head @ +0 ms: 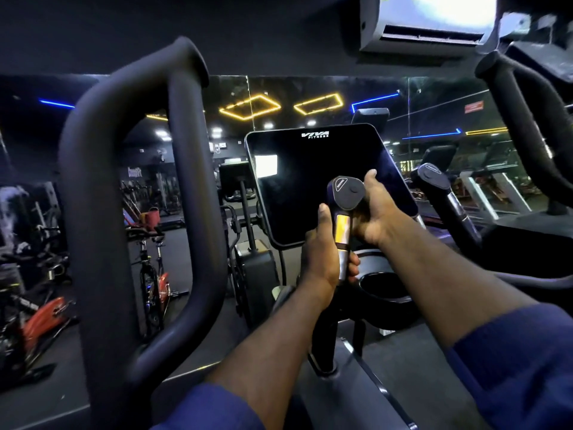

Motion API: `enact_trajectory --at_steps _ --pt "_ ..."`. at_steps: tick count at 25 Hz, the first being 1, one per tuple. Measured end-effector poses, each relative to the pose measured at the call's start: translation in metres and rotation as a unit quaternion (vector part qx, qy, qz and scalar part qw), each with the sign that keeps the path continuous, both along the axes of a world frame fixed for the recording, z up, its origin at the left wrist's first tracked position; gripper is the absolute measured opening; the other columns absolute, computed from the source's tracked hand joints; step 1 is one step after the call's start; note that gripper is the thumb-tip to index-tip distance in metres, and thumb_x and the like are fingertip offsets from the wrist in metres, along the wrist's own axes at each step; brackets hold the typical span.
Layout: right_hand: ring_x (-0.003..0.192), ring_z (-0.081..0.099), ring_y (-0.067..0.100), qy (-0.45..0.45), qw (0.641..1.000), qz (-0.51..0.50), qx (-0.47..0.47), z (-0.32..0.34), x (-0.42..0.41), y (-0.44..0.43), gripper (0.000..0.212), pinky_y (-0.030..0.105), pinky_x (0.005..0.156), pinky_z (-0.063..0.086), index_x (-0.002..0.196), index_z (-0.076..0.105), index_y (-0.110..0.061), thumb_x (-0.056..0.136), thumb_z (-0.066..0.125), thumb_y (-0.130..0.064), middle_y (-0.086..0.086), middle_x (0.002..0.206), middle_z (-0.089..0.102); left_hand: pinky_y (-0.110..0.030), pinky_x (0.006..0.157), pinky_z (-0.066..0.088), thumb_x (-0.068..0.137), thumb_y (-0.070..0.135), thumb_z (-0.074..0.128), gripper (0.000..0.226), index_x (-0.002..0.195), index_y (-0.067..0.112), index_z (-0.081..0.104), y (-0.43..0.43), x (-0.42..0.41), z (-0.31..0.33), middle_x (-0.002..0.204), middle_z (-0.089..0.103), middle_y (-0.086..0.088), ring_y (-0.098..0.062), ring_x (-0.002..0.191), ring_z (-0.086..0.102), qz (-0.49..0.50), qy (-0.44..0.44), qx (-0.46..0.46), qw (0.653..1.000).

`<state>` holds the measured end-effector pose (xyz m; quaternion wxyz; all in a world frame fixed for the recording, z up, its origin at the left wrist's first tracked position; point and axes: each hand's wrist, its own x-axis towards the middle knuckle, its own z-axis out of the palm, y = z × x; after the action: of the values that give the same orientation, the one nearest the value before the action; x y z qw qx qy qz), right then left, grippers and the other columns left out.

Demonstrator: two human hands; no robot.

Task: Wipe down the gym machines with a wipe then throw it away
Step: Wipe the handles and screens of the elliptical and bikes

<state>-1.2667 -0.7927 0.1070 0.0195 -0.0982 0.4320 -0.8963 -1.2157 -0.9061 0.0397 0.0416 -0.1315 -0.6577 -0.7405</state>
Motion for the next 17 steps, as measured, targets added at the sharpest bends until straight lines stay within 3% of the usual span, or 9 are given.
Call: enact_trajectory --at_steps 3,7,12,15,17 --pt "0.057 0.068 0.023 -0.017 0.999 0.032 -0.021 0.007 0.009 -0.006 0.074 0.031 0.055 0.060 0.077 0.067 -0.002 0.105 0.038 -0.065 0.012 0.068 0.068 -0.024 0.041 0.046 0.099 0.080 0.030 0.087 0.079 0.004 0.067 0.000 0.000 0.000 0.059 0.060 -0.019 -0.023 0.039 0.054 0.008 0.003 0.005 1.000" --pt "0.068 0.073 0.024 -0.003 0.999 0.027 -0.043 -0.008 0.020 0.000 0.052 0.034 0.067 0.062 0.091 0.071 -0.004 0.108 0.047 -0.047 0.012 0.082 0.074 -0.025 0.042 0.046 0.100 0.078 0.029 0.087 0.082 0.002 0.068 0.001 0.000 -0.001 0.059 0.060 -0.019 -0.023 0.040 0.054 0.007 0.011 0.005 1.000" --pt "0.072 0.070 0.017 0.009 0.989 -0.107 -0.102 -0.017 0.018 0.005 0.020 0.034 0.074 0.064 0.106 0.068 -0.009 0.107 0.058 -0.027 0.006 0.084 0.070 -0.025 0.042 0.047 0.101 0.077 0.030 0.087 0.090 -0.001 0.068 0.001 0.001 0.000 0.060 0.060 -0.020 -0.023 0.040 0.055 0.016 0.018 0.010 1.000" --pt "0.073 0.062 0.014 0.050 0.992 -0.082 -0.082 -0.039 0.032 0.007 0.023 0.031 0.082 0.062 0.092 0.061 -0.011 0.109 0.050 -0.019 0.001 0.077 0.060 -0.026 0.044 0.047 0.101 0.077 0.030 0.087 0.086 0.000 0.068 0.002 0.000 0.001 0.057 0.060 -0.018 -0.025 0.041 0.056 0.022 0.015 0.007 1.000" --pt "0.081 0.073 0.018 0.054 0.992 -0.088 -0.077 -0.053 0.049 0.013 0.024 0.033 0.085 0.063 0.097 0.065 -0.004 0.109 0.047 -0.014 0.007 0.086 0.074 -0.026 0.042 0.046 0.102 0.076 0.030 0.086 0.089 0.000 0.068 0.004 0.002 0.002 0.056 0.060 -0.017 -0.024 0.039 0.055 0.033 0.011 0.003 0.999"
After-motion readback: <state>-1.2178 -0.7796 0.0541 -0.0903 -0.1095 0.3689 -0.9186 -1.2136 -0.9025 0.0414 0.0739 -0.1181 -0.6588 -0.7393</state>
